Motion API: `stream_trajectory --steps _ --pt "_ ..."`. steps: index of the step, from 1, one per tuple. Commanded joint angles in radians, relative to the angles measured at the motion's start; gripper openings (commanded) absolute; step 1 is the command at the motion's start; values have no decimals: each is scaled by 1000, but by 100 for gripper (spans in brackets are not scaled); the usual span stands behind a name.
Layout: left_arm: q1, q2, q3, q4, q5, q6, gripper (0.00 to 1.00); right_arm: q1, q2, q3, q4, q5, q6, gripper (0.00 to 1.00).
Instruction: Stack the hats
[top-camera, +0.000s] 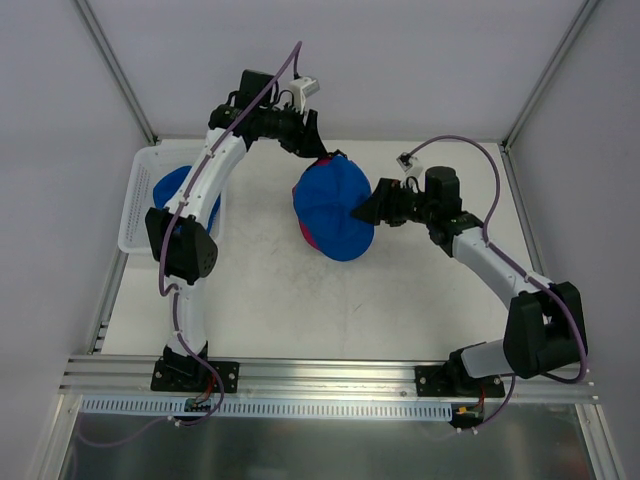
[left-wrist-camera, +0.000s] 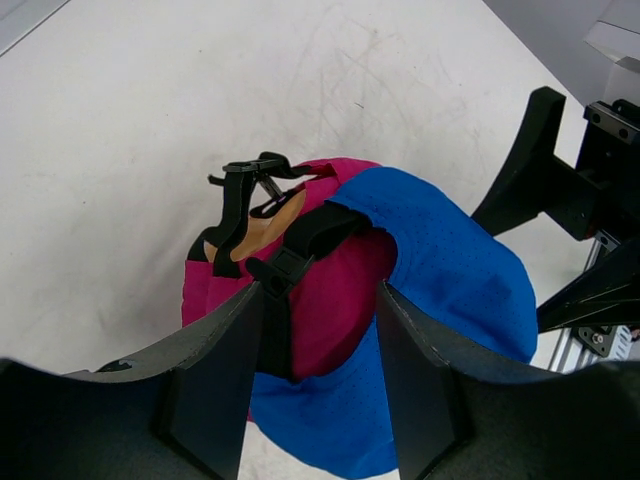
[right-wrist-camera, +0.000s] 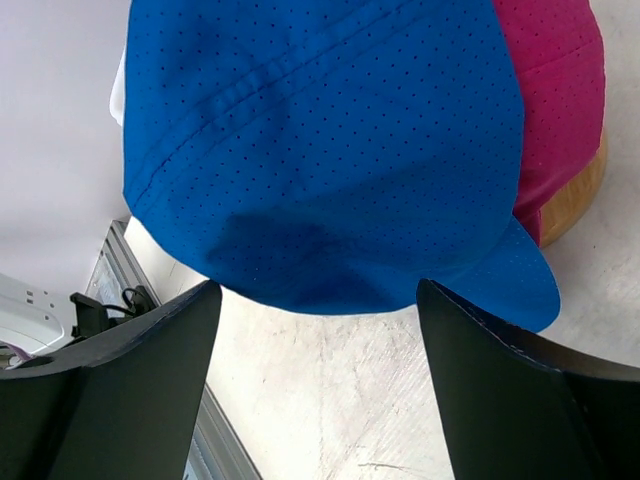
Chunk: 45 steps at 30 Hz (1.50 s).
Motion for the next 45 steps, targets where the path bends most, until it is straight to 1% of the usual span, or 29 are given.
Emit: stream_trajectory --steps 1,9,17,21,23,24,28,32,36,38,40,41,42,43,45 --pt "-2 3 6 13 -7 40 48 -1 1 59 30 -13 8 84" --pt "-8 -12 -16 13 -88 88 47 -2 13 74 27 -19 2 84" --pt "-14 -28 -74 13 -107 135 46 -1 27 88 27 -22 -3 85" --pt "-15 -9 -54 15 -108 141 40 -2 32 94 18 -24 -12 85" --pt "-15 14 -13 16 -105 131 32 -2 41 98 16 -27 -15 85" --pt "-15 23 30 22 -105 123 26 -2 44 100 15 -30 -18 84" --pt "-26 89 142 33 -148 95 16 -2 55 111 12 -36 -16 84" --pt "-46 127 173 39 -219 106 8 -8 69 128 4 -34 -19 84" --pt "-48 163 160 41 -278 101 5 -16 82 146 1 -31 -16 84" --pt "-45 164 138 45 -286 108 5 -22 88 152 1 -33 -13 84" --pt "-31 141 96 59 -222 65 12 -25 92 158 1 -36 -7 84" --pt "-16 132 87 68 -214 46 16 -27 93 160 1 -37 -7 84" --pt "-9 123 79 85 -205 34 21 -27 93 160 1 -37 -9 84" --pt "-3 102 72 91 -191 19 29 -27 93 160 1 -37 -10 84" --pt "11 74 67 110 -190 8 34 -30 92 158 1 -39 -9 84"
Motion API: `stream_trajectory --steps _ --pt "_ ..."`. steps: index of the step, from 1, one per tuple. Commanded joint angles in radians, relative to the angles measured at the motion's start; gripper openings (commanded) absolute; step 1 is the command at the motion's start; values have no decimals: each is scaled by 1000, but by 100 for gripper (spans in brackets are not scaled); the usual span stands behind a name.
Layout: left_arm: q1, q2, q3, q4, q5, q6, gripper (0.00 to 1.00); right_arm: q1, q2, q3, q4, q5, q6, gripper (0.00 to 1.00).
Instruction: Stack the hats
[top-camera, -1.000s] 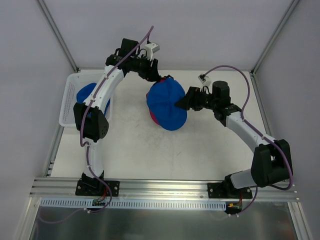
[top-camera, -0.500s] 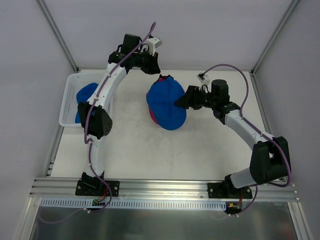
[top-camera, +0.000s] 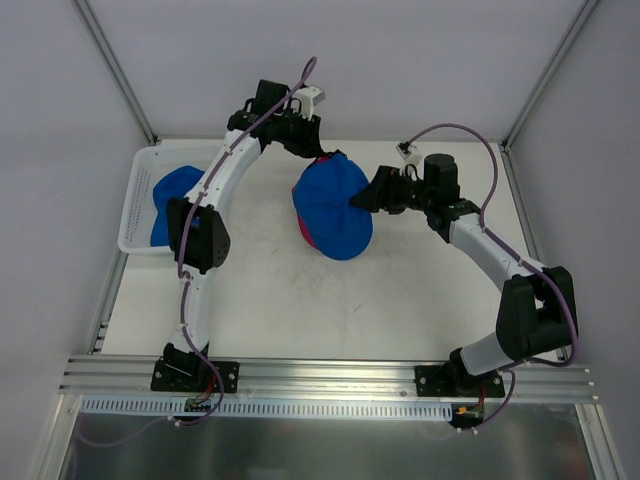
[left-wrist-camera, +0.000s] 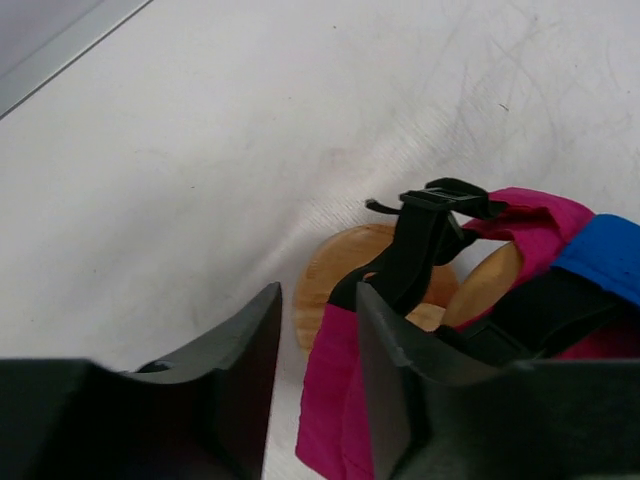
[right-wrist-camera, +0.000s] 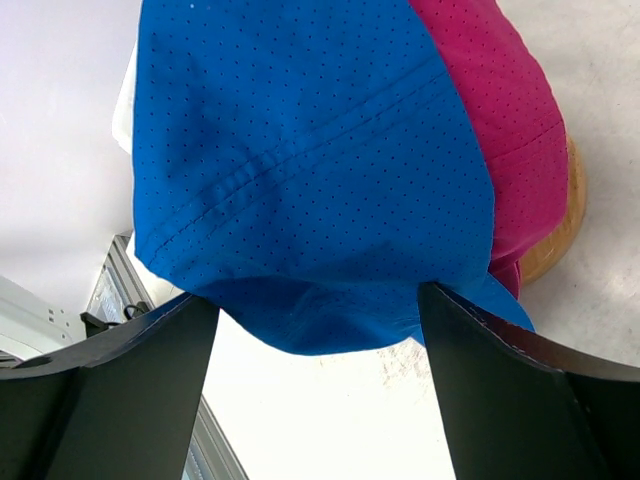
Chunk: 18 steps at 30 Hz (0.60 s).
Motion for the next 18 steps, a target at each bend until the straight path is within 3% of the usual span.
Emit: stream_trajectory --steps 1,6,11,18 --pt "32 -115 -7 67 35 -56 38 -8 -5 44 17 -17 -7 84" --pt "50 -211 -47 71 71 -59 48 -8 -16 40 17 -13 -5 84" --pt "73 -333 -225 81 180 -42 63 -8 -34 32 19 -11 -4 84" --pt "70 -363 -299 86 277 -31 62 -8 -46 21 19 -11 1 84"
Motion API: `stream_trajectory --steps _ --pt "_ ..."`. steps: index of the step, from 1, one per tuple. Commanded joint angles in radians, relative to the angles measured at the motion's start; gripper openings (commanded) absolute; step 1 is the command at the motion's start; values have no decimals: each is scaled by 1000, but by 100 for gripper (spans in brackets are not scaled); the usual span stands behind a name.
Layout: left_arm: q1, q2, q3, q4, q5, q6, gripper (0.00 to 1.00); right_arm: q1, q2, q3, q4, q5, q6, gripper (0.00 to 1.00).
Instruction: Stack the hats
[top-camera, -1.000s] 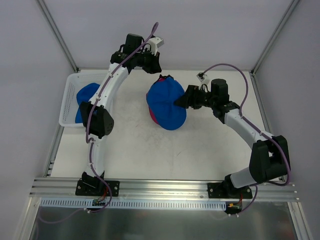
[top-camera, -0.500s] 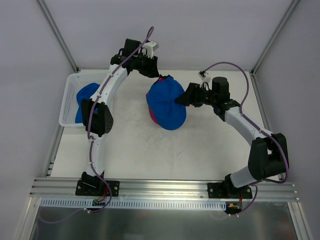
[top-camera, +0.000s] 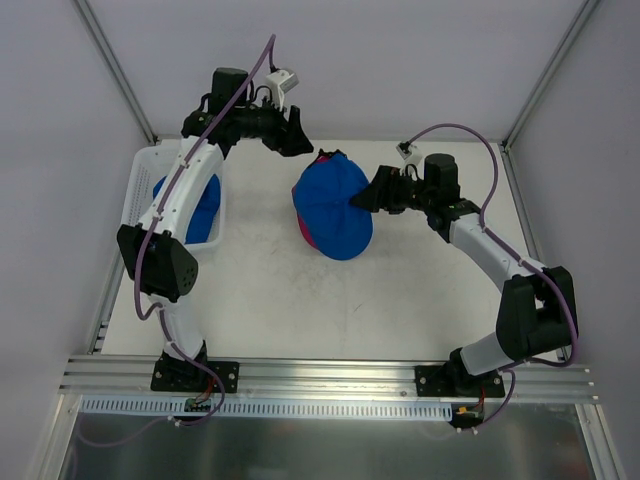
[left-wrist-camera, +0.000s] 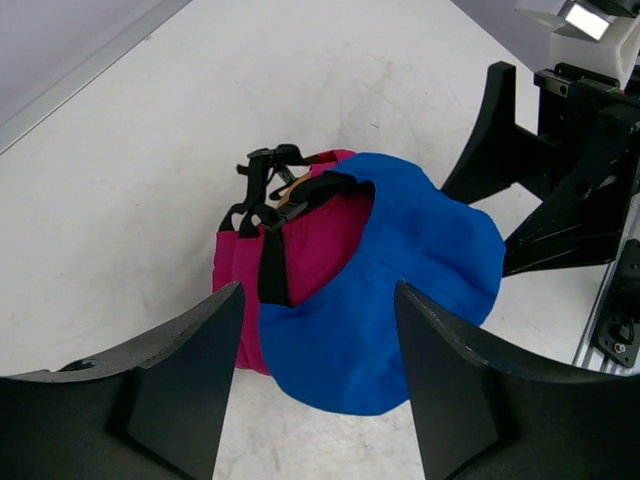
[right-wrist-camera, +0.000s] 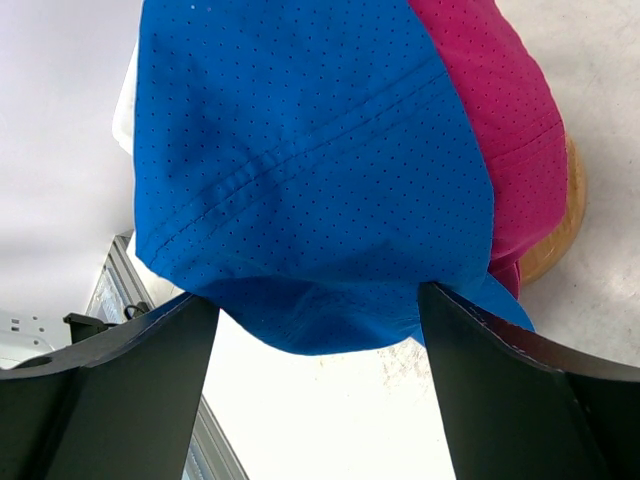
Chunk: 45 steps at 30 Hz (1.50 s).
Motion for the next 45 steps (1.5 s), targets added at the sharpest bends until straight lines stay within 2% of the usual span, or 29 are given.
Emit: stream_trajectory --steps 1,7,12,18,33,45 --pt "-3 14 -11 20 71 1 61 -6 -47 21 19 -11 0 84" --pt "-34 66 39 21 36 4 59 -6 -51 28 19 -11 -5 85" --pt "-54 121 78 20 0 -4 57 -6 -51 30 13 -8 -6 99" --pt "-54 187 119 20 -46 -27 54 -6 -44 39 1 -6 -11 100" --pt "-55 342 289 32 -101 -88 15 -6 -14 45 2 -25 -16 99" --pt "-65 468 286 44 -146 -76 13 -15 44 50 4 -23 -13 100"
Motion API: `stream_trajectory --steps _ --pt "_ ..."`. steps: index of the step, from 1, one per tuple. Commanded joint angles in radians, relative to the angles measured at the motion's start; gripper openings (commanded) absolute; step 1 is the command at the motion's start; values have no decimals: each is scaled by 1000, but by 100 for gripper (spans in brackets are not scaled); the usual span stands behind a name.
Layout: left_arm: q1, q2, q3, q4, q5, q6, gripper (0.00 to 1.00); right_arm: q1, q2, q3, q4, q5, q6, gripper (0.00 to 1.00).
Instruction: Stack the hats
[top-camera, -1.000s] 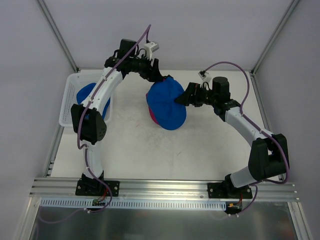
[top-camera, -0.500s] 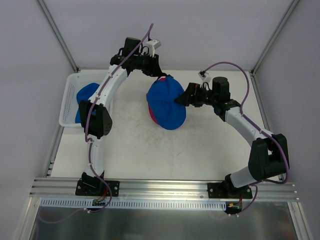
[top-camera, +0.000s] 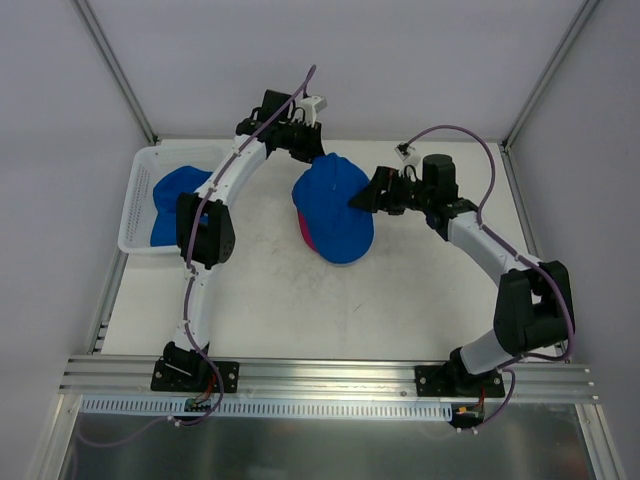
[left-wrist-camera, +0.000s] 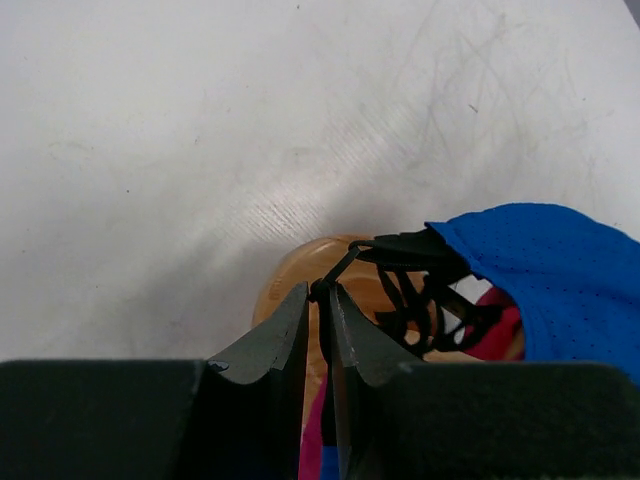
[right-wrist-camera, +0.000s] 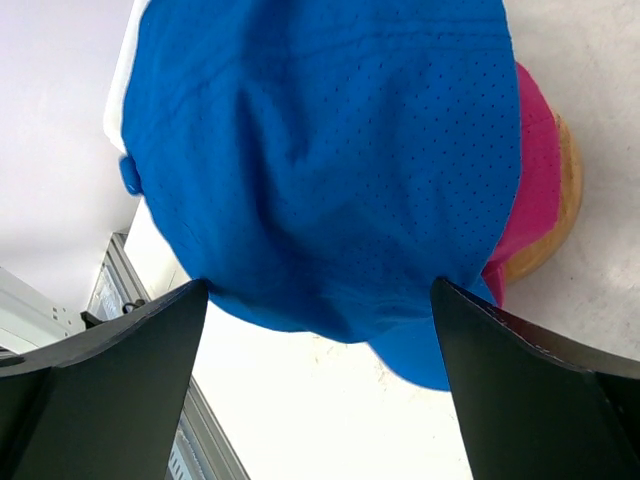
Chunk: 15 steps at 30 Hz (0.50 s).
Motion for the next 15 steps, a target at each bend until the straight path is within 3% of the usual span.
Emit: stream_trajectory --steps 1,8,15 --pt "-4 32 31 22 -44 5 13 -9 21 47 12 -16 -9 99" --pt "-9 54 13 25 -48 11 17 -10 70 35 12 -21 -29 93" --pt "-7 24 -24 28 -53 22 28 -10 37 -26 53 -40 -54 91"
